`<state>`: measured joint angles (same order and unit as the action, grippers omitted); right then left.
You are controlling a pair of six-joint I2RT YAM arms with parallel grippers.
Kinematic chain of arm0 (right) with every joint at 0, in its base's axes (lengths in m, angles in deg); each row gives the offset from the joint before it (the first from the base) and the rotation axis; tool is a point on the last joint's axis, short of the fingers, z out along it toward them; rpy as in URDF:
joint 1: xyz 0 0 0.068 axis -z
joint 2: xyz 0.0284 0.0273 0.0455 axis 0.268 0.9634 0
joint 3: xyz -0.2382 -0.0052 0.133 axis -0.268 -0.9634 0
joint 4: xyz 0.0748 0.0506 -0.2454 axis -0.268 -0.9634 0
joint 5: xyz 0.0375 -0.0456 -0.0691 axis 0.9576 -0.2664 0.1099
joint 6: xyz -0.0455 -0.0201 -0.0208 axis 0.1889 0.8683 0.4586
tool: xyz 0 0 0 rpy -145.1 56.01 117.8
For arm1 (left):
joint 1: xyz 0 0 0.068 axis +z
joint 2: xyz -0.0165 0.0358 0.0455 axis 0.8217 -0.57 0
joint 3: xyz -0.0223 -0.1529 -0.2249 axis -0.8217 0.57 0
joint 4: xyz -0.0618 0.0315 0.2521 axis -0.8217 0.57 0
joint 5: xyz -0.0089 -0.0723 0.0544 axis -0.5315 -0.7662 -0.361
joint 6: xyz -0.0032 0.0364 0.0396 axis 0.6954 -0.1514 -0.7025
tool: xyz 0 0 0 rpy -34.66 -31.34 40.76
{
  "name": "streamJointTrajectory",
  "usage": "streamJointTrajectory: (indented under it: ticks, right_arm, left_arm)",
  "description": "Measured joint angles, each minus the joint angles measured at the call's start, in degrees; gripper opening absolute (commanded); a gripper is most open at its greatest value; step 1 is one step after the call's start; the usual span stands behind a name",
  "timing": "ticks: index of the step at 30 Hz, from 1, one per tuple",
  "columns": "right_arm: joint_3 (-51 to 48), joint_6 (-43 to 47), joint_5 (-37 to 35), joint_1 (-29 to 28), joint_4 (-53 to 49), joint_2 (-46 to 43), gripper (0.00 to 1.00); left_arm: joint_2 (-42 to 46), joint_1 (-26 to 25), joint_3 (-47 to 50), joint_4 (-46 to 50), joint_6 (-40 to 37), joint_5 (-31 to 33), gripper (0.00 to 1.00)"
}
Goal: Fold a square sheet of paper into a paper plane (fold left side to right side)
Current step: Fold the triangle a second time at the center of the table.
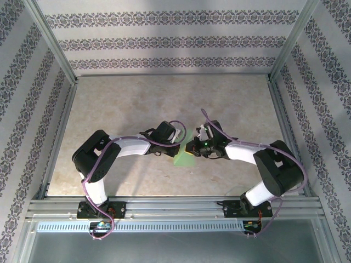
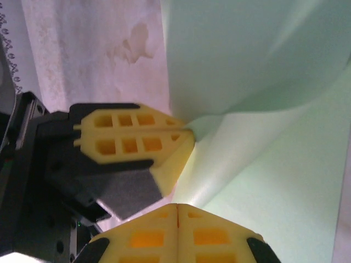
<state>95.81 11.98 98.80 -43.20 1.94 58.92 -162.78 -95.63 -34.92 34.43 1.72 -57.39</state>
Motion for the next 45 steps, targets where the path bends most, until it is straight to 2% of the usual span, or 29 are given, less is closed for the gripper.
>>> streamJointTrajectory:
  ticks: [20, 43, 45]
  right_arm:
    - [2.95, -0.02, 0.04, -1.01, 3.04, 8.02, 0.0]
    - [2.73, 0.26, -1.33, -1.01, 2.01, 9.64, 0.0]
    - [2.51, 0.31, -1.33, -1.01, 2.36, 9.64, 0.0]
  left_arm:
    - [-0.04, 0.0, 0.0, -0.17, -0.02, 0.0, 0.0]
    - [-0.17, 0.0, 0.0, -0.52, -0.24, -0.02, 0.0]
    - [-0.17, 0.0, 0.0, -0.61, -0.24, -0.04, 0.04]
